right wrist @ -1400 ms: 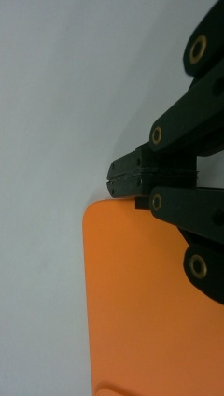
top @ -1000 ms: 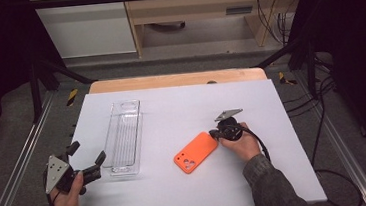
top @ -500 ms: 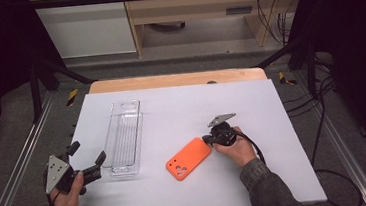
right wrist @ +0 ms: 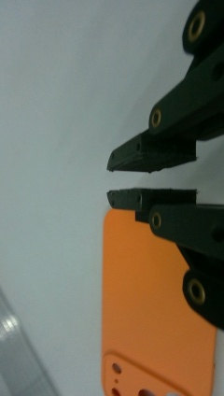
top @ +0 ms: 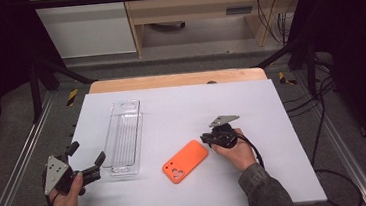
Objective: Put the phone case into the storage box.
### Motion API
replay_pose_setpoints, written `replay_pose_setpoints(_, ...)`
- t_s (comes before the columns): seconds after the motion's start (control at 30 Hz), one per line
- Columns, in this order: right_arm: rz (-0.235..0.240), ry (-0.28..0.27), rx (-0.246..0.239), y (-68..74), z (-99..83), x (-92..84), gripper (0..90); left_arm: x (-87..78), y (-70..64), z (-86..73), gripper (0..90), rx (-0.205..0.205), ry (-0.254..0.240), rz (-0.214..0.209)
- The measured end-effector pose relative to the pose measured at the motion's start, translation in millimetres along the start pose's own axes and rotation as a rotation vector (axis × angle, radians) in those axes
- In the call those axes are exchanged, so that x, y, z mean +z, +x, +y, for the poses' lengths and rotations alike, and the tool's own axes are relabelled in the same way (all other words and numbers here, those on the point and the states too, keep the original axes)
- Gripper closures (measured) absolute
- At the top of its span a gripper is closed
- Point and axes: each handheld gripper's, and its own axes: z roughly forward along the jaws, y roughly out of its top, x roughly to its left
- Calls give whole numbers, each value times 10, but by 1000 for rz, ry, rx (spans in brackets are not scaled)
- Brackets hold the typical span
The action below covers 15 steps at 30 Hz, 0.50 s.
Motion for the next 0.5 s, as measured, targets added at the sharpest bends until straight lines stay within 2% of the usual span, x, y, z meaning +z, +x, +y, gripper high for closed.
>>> replay_pose_setpoints(0.07,-18,-50,16,-1,8,-83,628,-14,-21,21,34,5,11,-9)
replay_pose_setpoints(0.13,-37,-107,40,-6,11,-208,518,-27,-55,60,33,26,31,-8)
replay_pose_setpoints(0.2,-66,-153,55,-6,-8,-341,372,-41,-108,133,32,44,47,-23)
replay_pose_setpoints(0.23,-80,-171,64,-10,-29,-409,327,-46,-141,181,31,55,57,-27)
replay_pose_setpoints(0.27,-80,-171,64,-10,-29,-409,327,-46,-141,181,31,55,57,-27)
replay_pose_setpoints(0.3,-115,-230,73,-31,-120,-576,250,-41,-236,294,30,79,73,-55)
replay_pose_setpoints(0.33,-124,-246,77,-39,-151,-625,227,-41,-236,294,30,79,73,-55)
replay_pose_setpoints(0.37,-133,-269,81,-54,-193,-687,186,-22,-324,372,30,87,84,-85)
replay_pose_setpoints(0.5,-155,-343,75,-84,-357,-893,91,58,-539,492,29,103,138,-151)
